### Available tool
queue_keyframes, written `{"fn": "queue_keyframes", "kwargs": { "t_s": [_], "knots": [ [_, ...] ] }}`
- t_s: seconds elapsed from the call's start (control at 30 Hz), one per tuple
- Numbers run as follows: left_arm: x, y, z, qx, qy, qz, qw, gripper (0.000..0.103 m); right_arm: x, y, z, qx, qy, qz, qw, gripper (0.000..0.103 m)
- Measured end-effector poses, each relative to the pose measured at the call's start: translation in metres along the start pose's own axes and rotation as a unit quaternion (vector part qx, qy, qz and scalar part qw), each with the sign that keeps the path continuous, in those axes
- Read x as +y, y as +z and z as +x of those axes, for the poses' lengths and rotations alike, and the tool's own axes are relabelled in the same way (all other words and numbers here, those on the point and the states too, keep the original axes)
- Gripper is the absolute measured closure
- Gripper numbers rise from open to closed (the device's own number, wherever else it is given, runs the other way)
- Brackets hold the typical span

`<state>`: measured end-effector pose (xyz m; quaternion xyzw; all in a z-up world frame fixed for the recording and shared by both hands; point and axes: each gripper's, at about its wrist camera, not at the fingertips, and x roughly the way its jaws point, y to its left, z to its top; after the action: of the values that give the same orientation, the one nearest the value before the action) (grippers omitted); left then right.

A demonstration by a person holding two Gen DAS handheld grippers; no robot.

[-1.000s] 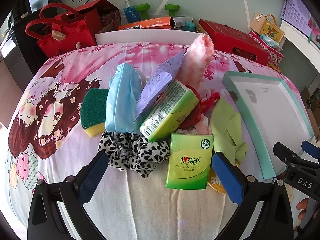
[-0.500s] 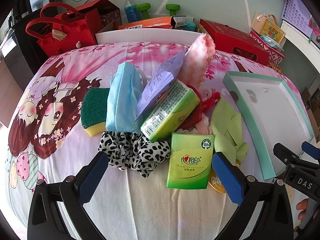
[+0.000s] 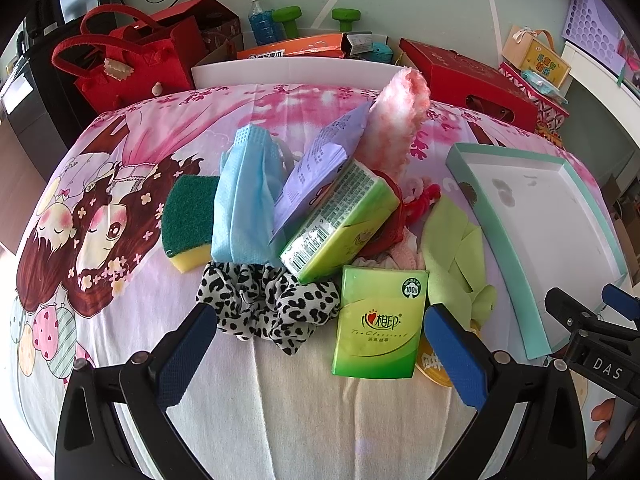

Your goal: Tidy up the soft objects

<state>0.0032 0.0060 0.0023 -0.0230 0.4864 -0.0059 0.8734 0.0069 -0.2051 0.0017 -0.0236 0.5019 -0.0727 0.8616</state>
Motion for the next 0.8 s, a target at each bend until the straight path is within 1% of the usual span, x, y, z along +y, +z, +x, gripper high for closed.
{"fn": "queue_keyframes", "kwargs": {
  "t_s": [0.57,0.63,0.7,0.8],
  "knots": [
    [0.001,0.002,-0.002,-0.002,0.000,-0.001,1.0000,0.000,0.000,0.000,-0.002,-0.001,0.004,0.000,1.000,0.000],
    [0.002,0.003,-0.004,-0.005,0.000,-0.003,1.0000,0.000,-0.001,0.001,-0.007,-0.011,0.007,0.004,1.000,0.000],
    [0.003,0.004,-0.009,-0.010,-0.004,-0.004,0.9999,0.000,-0.002,0.004,-0.014,-0.030,0.016,0.013,0.999,0.000],
    [0.012,0.010,-0.018,-0.025,-0.013,-0.019,0.9994,0.000,-0.003,0.008,-0.026,-0.061,0.042,0.029,0.997,0.000]
  ]
}}
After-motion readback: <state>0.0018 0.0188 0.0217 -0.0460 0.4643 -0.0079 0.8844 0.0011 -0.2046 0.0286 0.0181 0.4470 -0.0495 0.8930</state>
